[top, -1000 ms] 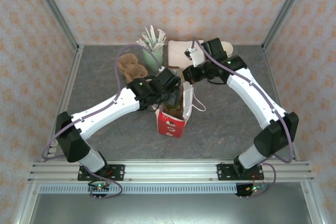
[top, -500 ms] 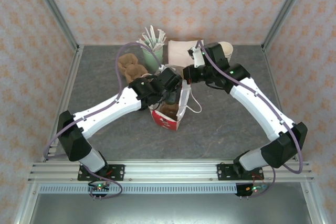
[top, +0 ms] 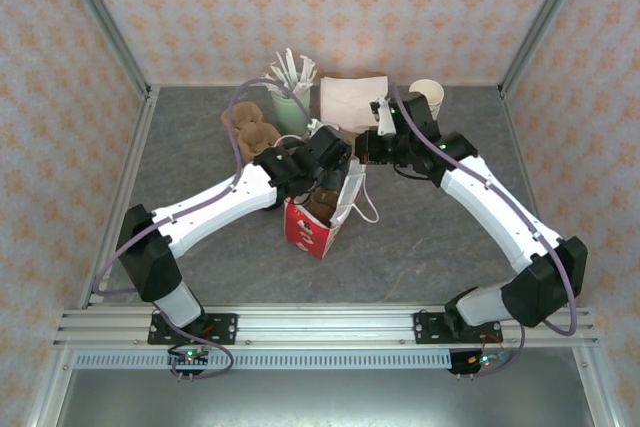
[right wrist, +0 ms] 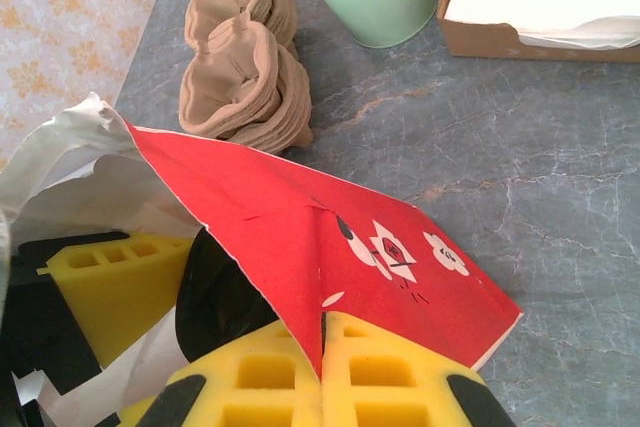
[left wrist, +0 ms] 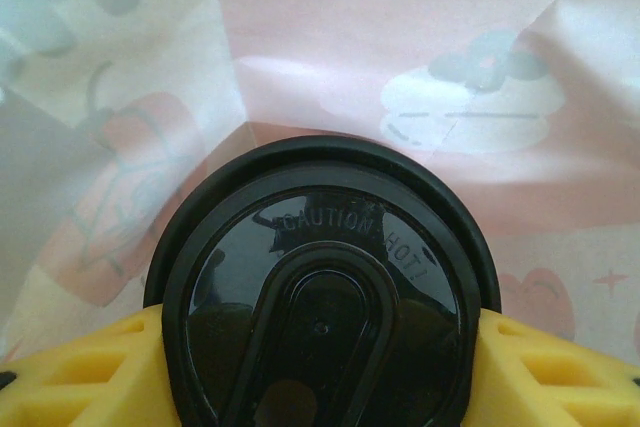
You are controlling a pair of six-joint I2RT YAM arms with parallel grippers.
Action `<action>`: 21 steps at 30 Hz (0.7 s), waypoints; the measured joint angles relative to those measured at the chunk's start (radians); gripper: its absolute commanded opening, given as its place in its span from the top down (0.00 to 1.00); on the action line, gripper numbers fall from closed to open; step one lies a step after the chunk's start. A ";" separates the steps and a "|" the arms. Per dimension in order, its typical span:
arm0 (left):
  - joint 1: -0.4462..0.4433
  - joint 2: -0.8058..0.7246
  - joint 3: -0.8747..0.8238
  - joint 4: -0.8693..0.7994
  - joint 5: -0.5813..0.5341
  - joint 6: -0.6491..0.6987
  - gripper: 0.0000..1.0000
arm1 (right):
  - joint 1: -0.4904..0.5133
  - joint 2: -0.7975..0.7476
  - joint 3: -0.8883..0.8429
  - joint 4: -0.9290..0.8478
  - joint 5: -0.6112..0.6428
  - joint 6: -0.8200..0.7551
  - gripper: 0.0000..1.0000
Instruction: Pack the takeout coffee
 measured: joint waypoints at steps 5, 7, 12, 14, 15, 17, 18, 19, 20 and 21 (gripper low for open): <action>0.002 0.000 -0.034 0.040 0.001 0.005 0.48 | -0.010 0.000 -0.016 0.027 -0.023 0.014 0.97; 0.003 0.000 -0.045 0.049 0.001 0.008 0.48 | -0.010 0.000 -0.017 0.034 -0.030 0.014 0.97; 0.004 0.018 -0.047 0.059 0.001 0.018 0.49 | -0.012 0.000 -0.019 0.040 -0.035 0.014 0.98; 0.005 0.030 -0.047 0.067 0.001 0.024 0.49 | -0.015 0.001 -0.021 0.042 -0.036 0.014 0.98; 0.005 0.035 -0.047 0.069 0.002 0.025 0.49 | -0.016 0.001 -0.023 0.045 -0.036 0.014 0.98; 0.005 0.047 -0.047 0.072 0.004 0.026 0.49 | -0.019 0.001 -0.027 0.048 -0.036 0.014 0.98; 0.006 0.050 -0.047 0.073 0.005 0.026 0.49 | -0.019 0.001 -0.027 0.048 -0.036 0.014 0.98; 0.006 0.054 -0.047 0.076 0.005 0.026 0.49 | -0.021 0.001 -0.028 0.049 -0.036 0.014 0.98; 0.008 0.057 -0.047 0.079 0.005 0.026 0.49 | -0.021 0.001 -0.029 0.050 -0.036 0.014 0.98; 0.008 0.059 -0.047 0.082 0.006 0.026 0.49 | -0.023 0.001 -0.029 0.050 -0.036 0.014 0.98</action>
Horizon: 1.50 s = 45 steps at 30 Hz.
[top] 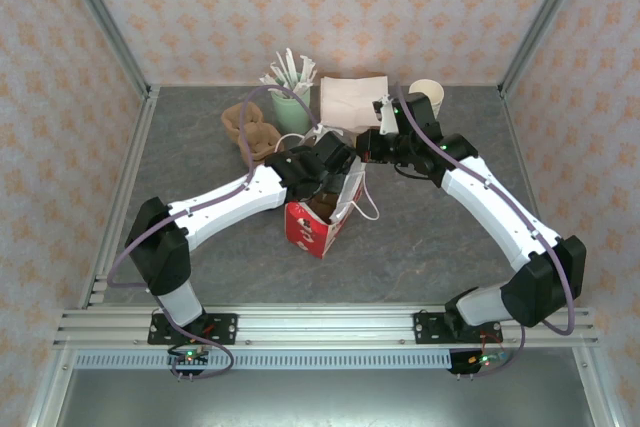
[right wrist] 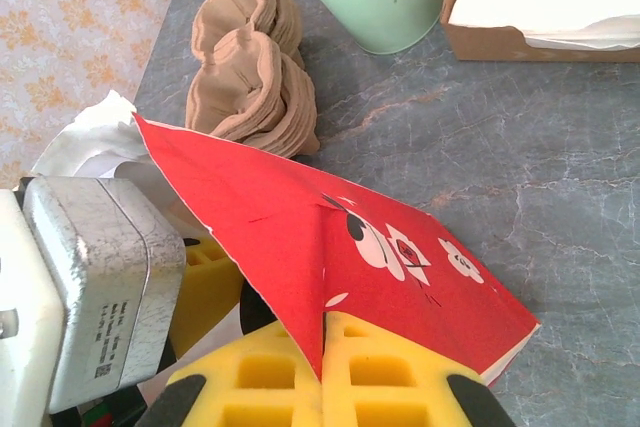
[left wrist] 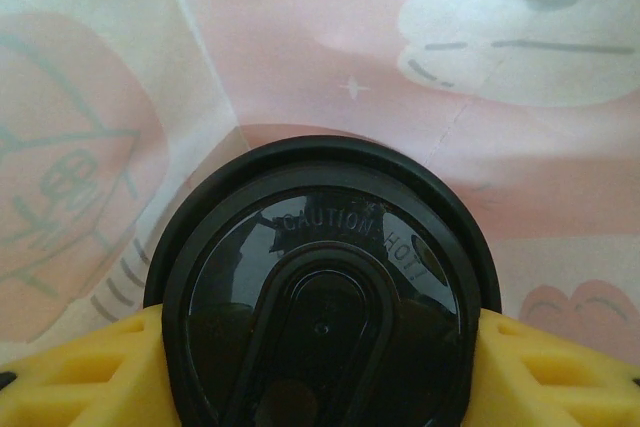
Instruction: Pack the takeout coffee
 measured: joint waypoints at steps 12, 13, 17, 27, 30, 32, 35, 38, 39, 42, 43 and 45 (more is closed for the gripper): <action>0.003 0.024 0.000 0.011 0.022 0.019 0.50 | -0.014 0.009 -0.015 0.006 -0.004 0.000 0.98; 0.003 0.029 0.000 0.010 0.026 0.023 0.50 | -0.016 0.009 -0.019 0.006 -0.004 0.000 0.98; 0.003 0.043 0.000 0.010 0.031 0.027 0.50 | -0.018 0.011 -0.023 0.008 -0.005 0.000 0.98; 0.003 0.077 0.031 -0.004 0.040 0.045 0.50 | -0.020 0.021 -0.023 0.021 -0.021 -0.010 0.98; 0.004 0.096 0.048 -0.008 0.044 0.052 0.50 | -0.022 0.021 -0.030 0.028 -0.027 -0.016 0.98; 0.007 0.102 0.056 -0.010 0.050 0.052 0.50 | -0.024 0.021 -0.036 0.038 -0.028 -0.023 0.98; 0.013 0.106 0.065 -0.019 0.058 0.053 0.50 | -0.024 0.019 -0.042 0.048 -0.031 -0.031 0.98; 0.014 0.115 0.074 -0.024 0.066 0.053 0.50 | -0.024 0.019 -0.045 0.051 -0.031 -0.036 0.98; 0.014 0.118 0.074 -0.024 0.071 0.053 0.50 | -0.024 0.019 -0.045 0.050 -0.031 -0.039 0.98; 0.019 0.124 0.075 -0.024 0.082 0.053 0.50 | -0.024 0.019 -0.045 0.051 -0.034 -0.042 0.98; 0.019 0.127 0.076 -0.024 0.086 0.053 0.50 | -0.024 0.019 -0.045 0.051 -0.035 -0.042 0.98; 0.020 0.134 0.079 -0.024 0.093 0.053 0.50 | -0.024 0.018 -0.046 0.051 -0.035 -0.042 0.98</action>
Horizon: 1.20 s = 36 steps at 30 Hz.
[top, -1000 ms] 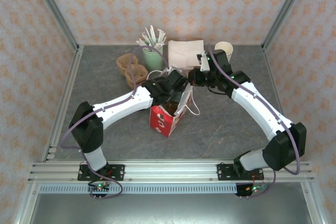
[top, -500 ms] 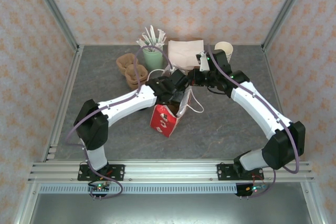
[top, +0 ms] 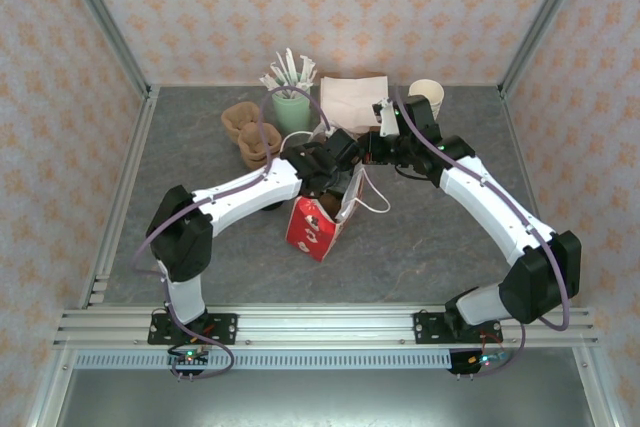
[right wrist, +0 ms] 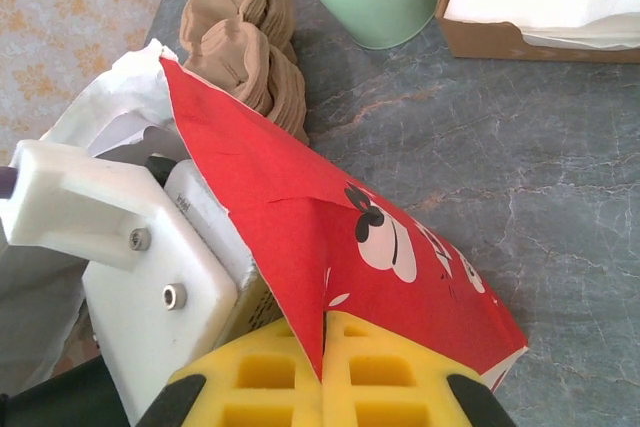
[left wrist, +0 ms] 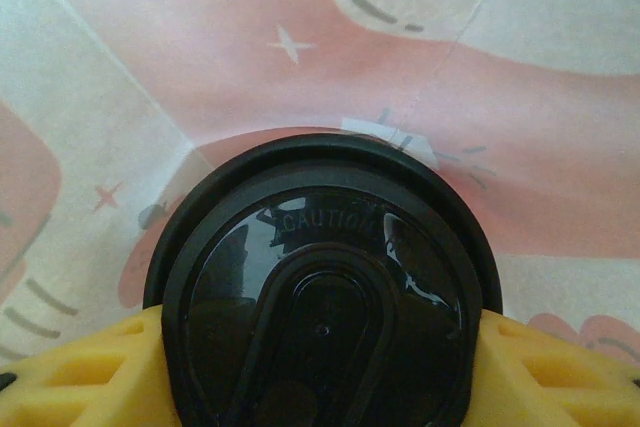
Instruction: Pack the takeout coffee
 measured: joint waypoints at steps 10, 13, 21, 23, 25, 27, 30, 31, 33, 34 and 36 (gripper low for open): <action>0.006 0.031 0.037 -0.015 0.012 0.018 0.50 | -0.005 -0.027 -0.035 0.025 0.006 -0.020 0.98; 0.009 0.042 0.050 -0.018 0.019 0.023 0.49 | -0.008 -0.028 -0.039 0.029 0.008 -0.025 0.98; 0.021 0.047 0.057 -0.023 0.040 0.027 0.49 | -0.008 -0.028 -0.039 0.030 0.009 -0.038 0.97; 0.021 0.047 0.058 -0.024 0.042 0.032 0.49 | -0.008 -0.028 -0.039 0.030 0.009 -0.041 0.97; 0.022 0.048 0.062 -0.029 0.044 0.033 0.49 | -0.008 -0.028 -0.039 0.030 0.009 -0.045 0.97; 0.022 0.049 0.064 -0.033 0.044 0.033 0.49 | -0.008 -0.027 -0.039 0.029 0.009 -0.049 0.97; 0.026 0.049 0.065 -0.034 0.049 0.034 0.49 | -0.008 -0.026 -0.037 0.029 0.009 -0.050 0.97; 0.027 0.049 0.068 -0.038 0.053 0.034 0.49 | -0.008 -0.024 -0.035 0.029 0.008 -0.050 0.97; 0.031 0.050 0.076 -0.050 0.061 0.036 0.49 | -0.008 -0.021 -0.031 0.027 0.008 -0.050 0.97; 0.032 0.051 0.080 -0.056 0.064 0.037 0.49 | -0.008 -0.020 -0.028 0.024 0.008 -0.050 0.97; 0.035 0.057 0.095 -0.072 0.071 0.039 0.49 | -0.008 -0.016 -0.022 0.020 0.009 -0.050 0.97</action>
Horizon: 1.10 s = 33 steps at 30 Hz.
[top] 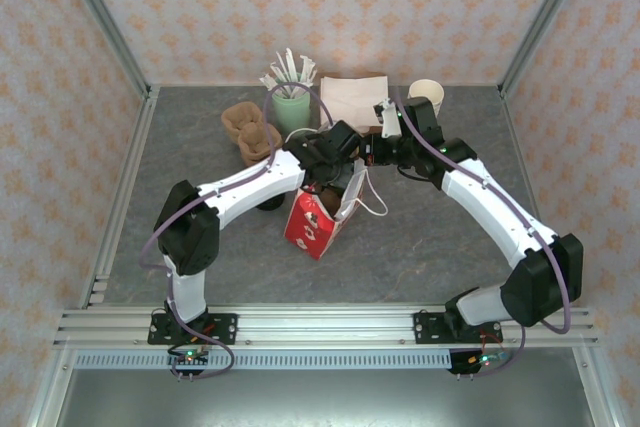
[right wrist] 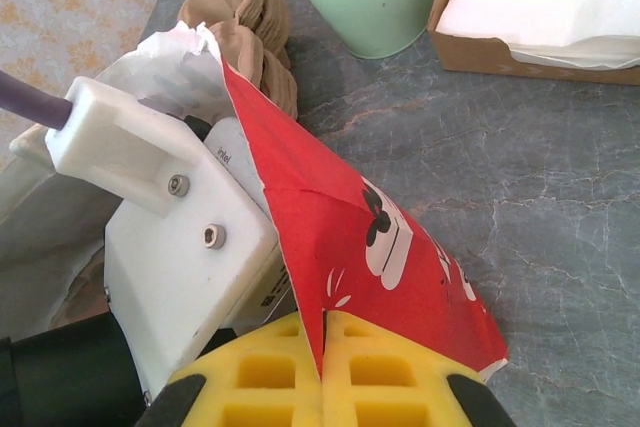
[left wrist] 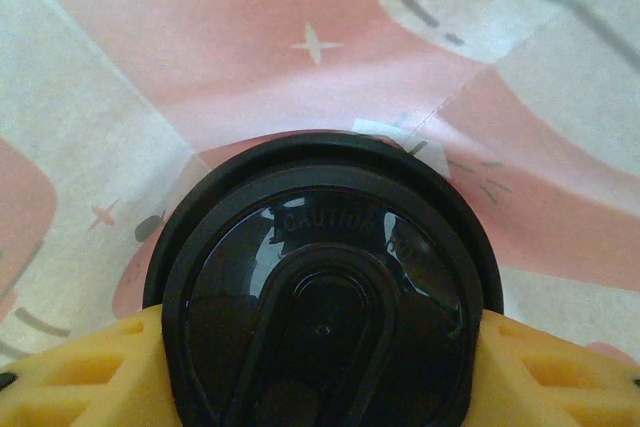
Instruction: Pack the takeout coffee
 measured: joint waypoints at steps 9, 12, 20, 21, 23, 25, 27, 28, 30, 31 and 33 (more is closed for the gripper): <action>0.006 0.022 0.056 -0.063 0.016 0.002 0.49 | -0.005 0.009 0.017 -0.016 0.003 -0.003 0.97; 0.006 0.026 0.072 -0.084 0.018 0.002 0.49 | -0.005 0.009 0.023 -0.022 0.003 -0.009 0.98; 0.006 0.039 0.115 -0.138 0.018 0.005 0.48 | -0.006 0.011 0.030 -0.031 0.008 -0.019 0.98; 0.006 0.039 0.116 -0.142 0.018 0.005 0.48 | -0.006 0.013 0.032 -0.033 0.008 -0.021 0.98; 0.006 0.039 0.117 -0.143 0.017 0.006 0.48 | -0.006 0.016 0.037 -0.037 0.008 -0.023 0.98; 0.007 0.039 0.117 -0.144 0.013 0.005 0.48 | -0.006 0.023 0.046 -0.043 0.008 -0.027 0.98; 0.010 0.039 0.119 -0.146 0.011 0.006 0.48 | -0.006 0.027 0.051 -0.045 0.008 -0.029 0.98; 0.010 0.039 0.119 -0.146 0.010 0.006 0.48 | -0.006 0.030 0.055 -0.045 0.008 -0.031 0.98; 0.012 0.039 0.121 -0.146 0.006 0.005 0.48 | -0.006 0.037 0.062 -0.049 0.010 -0.037 0.98; 0.012 0.039 0.121 -0.146 0.002 0.005 0.48 | -0.006 0.040 0.065 -0.050 0.010 -0.040 0.98; 0.012 0.039 0.121 -0.146 -0.004 0.005 0.48 | -0.006 0.044 0.071 -0.053 0.010 -0.045 0.98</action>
